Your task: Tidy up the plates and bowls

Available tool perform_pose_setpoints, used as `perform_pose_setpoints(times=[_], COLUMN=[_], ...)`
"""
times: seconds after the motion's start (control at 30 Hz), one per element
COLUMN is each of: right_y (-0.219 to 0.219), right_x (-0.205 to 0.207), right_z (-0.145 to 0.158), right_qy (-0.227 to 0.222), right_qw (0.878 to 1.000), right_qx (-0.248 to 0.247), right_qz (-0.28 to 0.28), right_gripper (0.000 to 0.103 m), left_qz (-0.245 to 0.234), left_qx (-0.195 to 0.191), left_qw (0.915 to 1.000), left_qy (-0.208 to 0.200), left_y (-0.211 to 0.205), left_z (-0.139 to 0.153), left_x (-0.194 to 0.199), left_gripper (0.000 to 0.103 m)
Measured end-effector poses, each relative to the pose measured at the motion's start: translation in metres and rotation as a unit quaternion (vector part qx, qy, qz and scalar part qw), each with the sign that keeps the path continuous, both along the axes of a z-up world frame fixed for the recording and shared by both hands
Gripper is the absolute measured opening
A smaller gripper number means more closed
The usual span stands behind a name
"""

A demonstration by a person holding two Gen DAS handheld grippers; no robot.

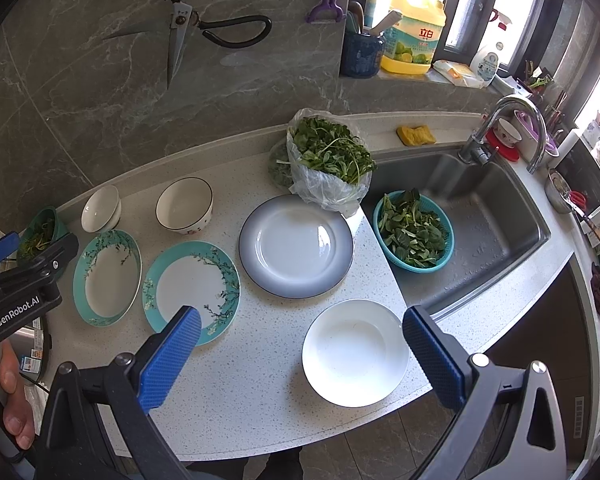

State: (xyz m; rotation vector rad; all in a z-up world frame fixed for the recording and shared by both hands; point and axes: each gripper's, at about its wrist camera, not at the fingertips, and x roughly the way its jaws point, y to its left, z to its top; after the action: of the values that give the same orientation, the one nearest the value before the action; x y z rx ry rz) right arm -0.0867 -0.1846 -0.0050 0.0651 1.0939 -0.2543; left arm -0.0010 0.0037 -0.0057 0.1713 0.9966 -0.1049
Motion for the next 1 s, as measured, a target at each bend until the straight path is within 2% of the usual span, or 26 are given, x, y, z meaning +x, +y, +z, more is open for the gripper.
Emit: perform_pose_setpoints(times=[0.8,1.0], right_y=[0.0002,0.0006], right_x=[0.0002,0.0002], right_z=[-0.0018,-0.0028], right_qy=[0.002,0.002], right_qw=[1.0,1.0], right_qx=[0.0,0.001], right_qz=[0.0,-0.001], right_gripper=[0.103,0.103], left_qz=[-0.001,-0.001], left_qx=[0.002,0.003], left_qw=[1.0,1.0], left_qy=[0.002,0.004], left_y=[0.0001,-0.0019], left_z=[0.0001,-0.0074], left_x=[0.0004,-0.0006], left_gripper=[0.103,0.103])
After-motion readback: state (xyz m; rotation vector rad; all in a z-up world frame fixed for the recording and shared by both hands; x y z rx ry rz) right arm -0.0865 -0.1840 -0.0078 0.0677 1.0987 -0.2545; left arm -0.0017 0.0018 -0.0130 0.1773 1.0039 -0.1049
